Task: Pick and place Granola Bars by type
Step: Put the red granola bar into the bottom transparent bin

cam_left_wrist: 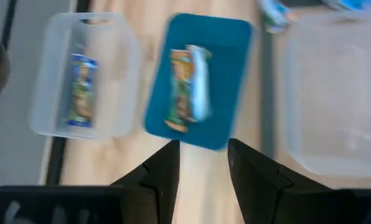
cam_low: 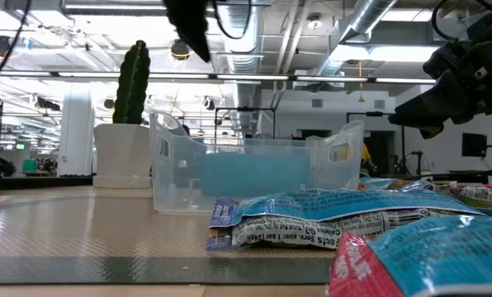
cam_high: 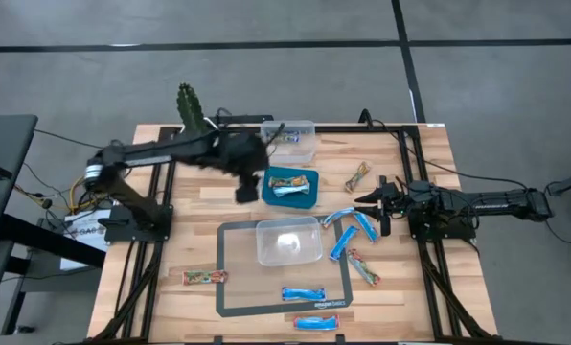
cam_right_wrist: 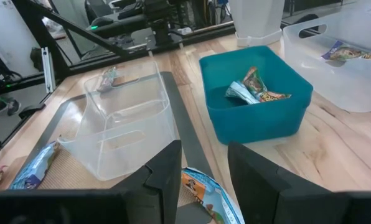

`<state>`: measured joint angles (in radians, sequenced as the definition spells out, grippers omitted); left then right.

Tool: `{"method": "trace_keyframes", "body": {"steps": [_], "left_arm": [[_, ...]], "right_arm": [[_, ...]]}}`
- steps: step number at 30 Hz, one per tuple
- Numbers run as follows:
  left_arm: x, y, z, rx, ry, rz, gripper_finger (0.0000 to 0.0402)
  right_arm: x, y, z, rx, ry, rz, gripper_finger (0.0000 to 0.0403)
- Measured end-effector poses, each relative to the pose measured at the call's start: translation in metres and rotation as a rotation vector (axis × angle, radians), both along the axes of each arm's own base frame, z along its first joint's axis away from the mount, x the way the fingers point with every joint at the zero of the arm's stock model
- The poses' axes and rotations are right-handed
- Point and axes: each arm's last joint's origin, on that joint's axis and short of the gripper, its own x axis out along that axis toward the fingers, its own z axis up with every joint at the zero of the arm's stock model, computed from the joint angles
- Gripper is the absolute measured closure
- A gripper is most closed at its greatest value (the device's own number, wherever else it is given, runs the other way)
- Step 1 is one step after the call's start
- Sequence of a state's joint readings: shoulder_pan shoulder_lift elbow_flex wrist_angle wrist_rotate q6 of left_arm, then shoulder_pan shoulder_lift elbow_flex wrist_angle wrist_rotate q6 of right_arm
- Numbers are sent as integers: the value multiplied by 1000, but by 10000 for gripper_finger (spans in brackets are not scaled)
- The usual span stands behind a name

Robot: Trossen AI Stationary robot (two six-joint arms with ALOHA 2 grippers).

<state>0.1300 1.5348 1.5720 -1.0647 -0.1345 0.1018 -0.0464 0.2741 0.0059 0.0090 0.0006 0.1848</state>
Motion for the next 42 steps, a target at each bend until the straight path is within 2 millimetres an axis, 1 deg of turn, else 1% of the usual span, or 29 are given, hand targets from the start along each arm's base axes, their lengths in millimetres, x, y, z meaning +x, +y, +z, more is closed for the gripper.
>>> {"method": "trace_keyframes", "body": {"steps": [5,10,19,23,28,34,37,42], "left_arm": [[-31,-46,-10,-58,7,-56,272],[-58,-87,-22,-144,29,-64,272],[-93,-158,-44,-264,117,-51,272],[-109,-181,-56,-314,149,-10,272],[-129,-200,-73,-336,179,65,272],[-147,-209,-98,-347,239,157,272],[-152,-210,-109,-357,261,174,272],[-153,-211,-128,-382,255,167,272]], "right_arm": [[0,0,0,0,0,0,278],[0,0,0,0,0,0,278],[0,0,0,0,0,0,278],[0,0,0,0,0,0,278],[0,0,0,0,0,0,278],[0,0,0,0,0,0,278],[0,0,0,0,0,0,278],[0,0,0,0,0,0,278]]}}
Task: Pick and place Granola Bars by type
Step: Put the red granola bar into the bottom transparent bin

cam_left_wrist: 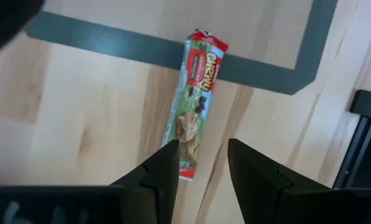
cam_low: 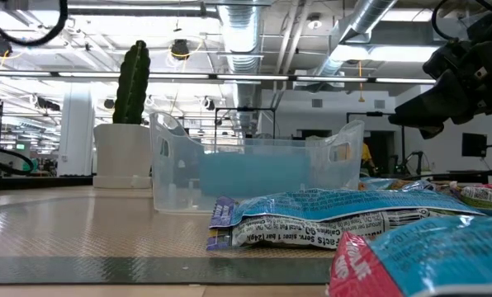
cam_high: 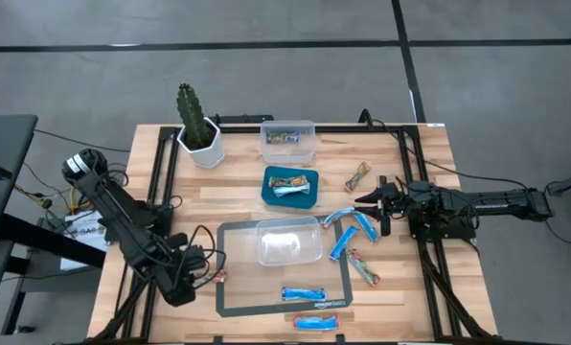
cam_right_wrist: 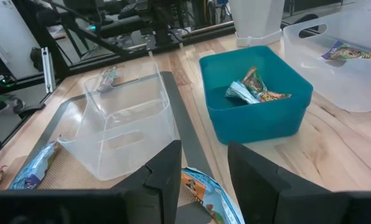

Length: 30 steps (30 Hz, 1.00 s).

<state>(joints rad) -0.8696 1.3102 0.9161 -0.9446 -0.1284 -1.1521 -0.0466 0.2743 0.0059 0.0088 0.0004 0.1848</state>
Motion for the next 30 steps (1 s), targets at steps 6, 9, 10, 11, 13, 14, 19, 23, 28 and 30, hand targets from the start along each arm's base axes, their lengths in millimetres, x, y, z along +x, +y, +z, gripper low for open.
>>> {"method": "trace_keyframes", "body": {"steps": [6,9,10,11,13,14,19,23,28,30], "left_arm": [[-5,5,-26,3,22,-10,271],[-7,8,-37,10,23,-17,266],[-7,9,-40,7,19,-19,263],[-6,9,-43,3,13,-23,259],[-6,10,-49,-2,5,-37,248],[-6,11,-51,-7,1,-47,241],[-5,12,-63,-30,-11,-86,201],[-1,8,-76,9,25,-141,177],[5,0,-89,10,28,-210,171],[6,-1,-90,13,28,-211,173]], "right_arm": [[0,0,0,0,0,0,278],[0,0,0,0,0,0,278],[0,0,0,0,0,0,278],[0,0,0,0,0,0,278],[0,0,0,0,0,0,278],[0,0,0,0,0,0,278],[0,0,0,0,0,0,278],[0,0,0,0,0,0,278],[0,0,0,0,0,0,278],[0,0,0,0,0,0,278]]}}
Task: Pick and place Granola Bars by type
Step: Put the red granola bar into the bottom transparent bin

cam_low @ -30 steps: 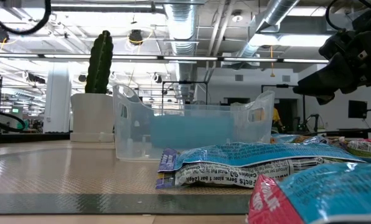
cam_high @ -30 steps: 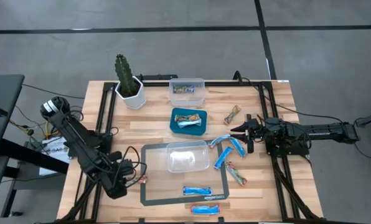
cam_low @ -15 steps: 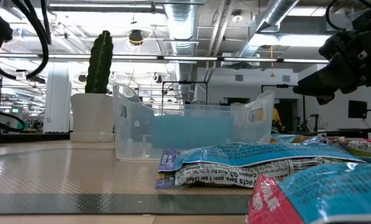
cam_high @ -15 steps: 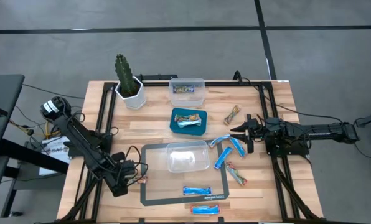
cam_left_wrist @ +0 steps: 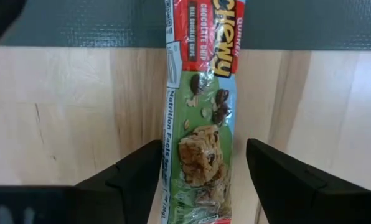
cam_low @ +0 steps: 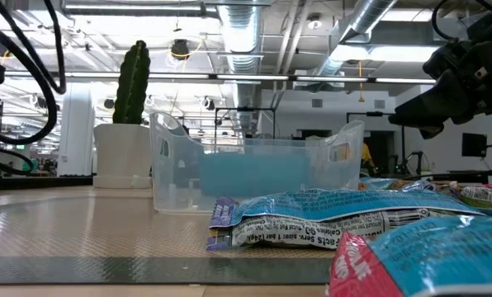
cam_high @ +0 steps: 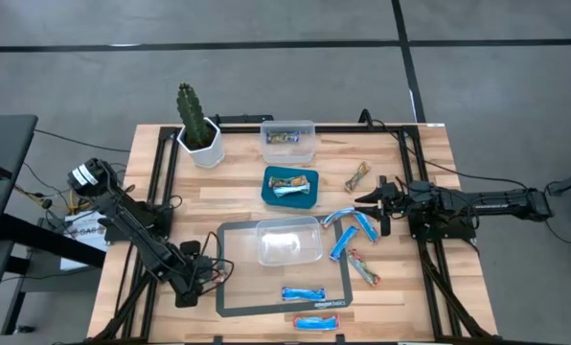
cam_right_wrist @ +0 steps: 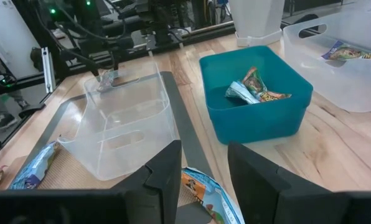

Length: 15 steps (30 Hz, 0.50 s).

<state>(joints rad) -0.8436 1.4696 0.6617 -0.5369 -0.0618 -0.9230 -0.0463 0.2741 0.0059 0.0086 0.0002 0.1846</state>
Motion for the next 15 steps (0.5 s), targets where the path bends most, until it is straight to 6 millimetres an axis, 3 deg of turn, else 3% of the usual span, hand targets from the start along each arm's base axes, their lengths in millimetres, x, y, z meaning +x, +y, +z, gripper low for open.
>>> {"method": "trace_keyframes", "body": {"steps": [5,15], "left_arm": [[1,1,0,2,0,21,197],[0,3,0,11,-1,30,294]], "right_arm": [[0,0,0,0,0,0,278],[0,0,0,0,0,0,278]]}}
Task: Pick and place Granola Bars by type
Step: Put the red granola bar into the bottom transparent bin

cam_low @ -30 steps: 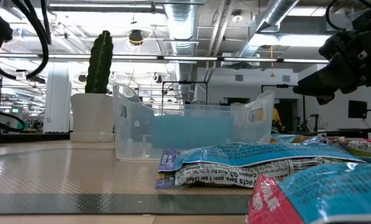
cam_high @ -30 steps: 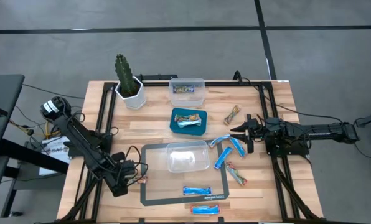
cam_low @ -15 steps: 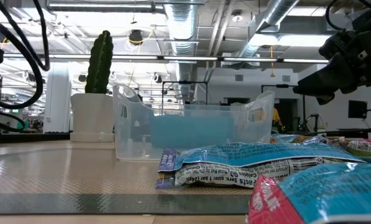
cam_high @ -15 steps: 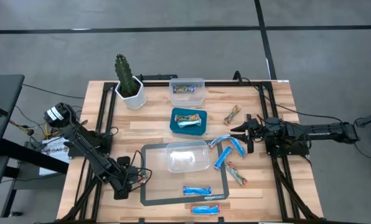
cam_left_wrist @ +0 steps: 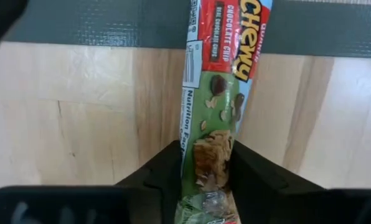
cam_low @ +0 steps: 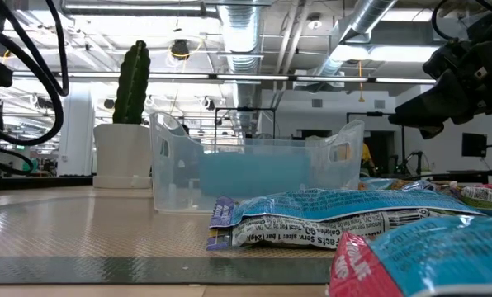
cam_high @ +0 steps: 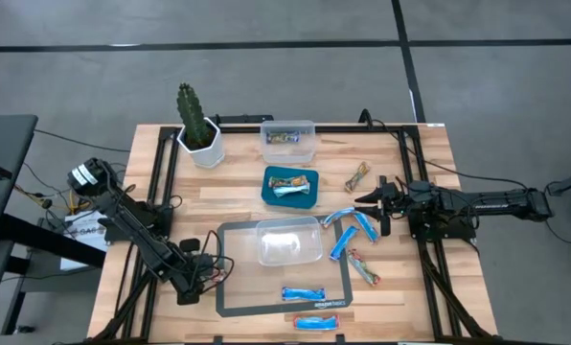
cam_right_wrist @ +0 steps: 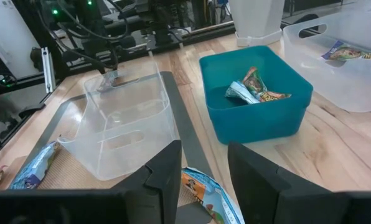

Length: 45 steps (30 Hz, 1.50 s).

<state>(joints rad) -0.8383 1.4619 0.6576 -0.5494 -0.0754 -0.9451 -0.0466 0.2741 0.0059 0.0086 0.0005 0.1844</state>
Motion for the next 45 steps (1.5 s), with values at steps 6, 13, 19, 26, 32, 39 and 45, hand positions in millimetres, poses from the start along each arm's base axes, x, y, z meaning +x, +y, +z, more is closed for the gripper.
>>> {"method": "trace_keyframes", "body": {"steps": [6,13,19,26,32,39,45], "left_arm": [[5,-6,19,-81,-48,-1,311],[13,-6,53,-149,-170,15,311],[35,-1,91,-174,-343,-17,311],[67,17,140,-135,-495,-80,311],[86,49,170,-48,-531,-52,311],[108,102,178,52,-526,83,311],[133,136,161,75,-455,164,311]], "right_arm": [[0,0,0,0,0,0,278],[0,0,0,0,0,0,278],[0,0,0,0,0,0,278],[0,0,0,0,0,0,278],[0,0,0,0,0,0,278],[0,0,0,0,0,0,278],[0,0,0,0,-2,0,278]]}}
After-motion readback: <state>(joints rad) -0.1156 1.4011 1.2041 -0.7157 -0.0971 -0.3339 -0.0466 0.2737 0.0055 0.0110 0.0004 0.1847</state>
